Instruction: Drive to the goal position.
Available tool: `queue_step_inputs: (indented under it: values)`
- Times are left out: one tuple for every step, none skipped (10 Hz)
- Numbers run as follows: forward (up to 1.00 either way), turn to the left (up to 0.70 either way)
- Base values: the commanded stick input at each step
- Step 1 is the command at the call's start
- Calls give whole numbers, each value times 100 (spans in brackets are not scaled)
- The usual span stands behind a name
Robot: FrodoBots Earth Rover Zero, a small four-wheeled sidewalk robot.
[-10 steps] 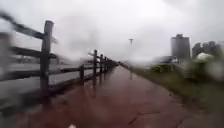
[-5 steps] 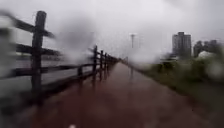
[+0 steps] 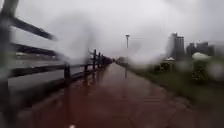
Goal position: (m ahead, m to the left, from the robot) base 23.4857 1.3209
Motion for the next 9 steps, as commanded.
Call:
queue_step_inputs:
  values:
    - [100,-39]
    - [100,-6]
    - [100,0]
    - [100,0]
    - [100,0]
    - [100,0]
    - [100,0]
    - [100,0]
    - [100,0]
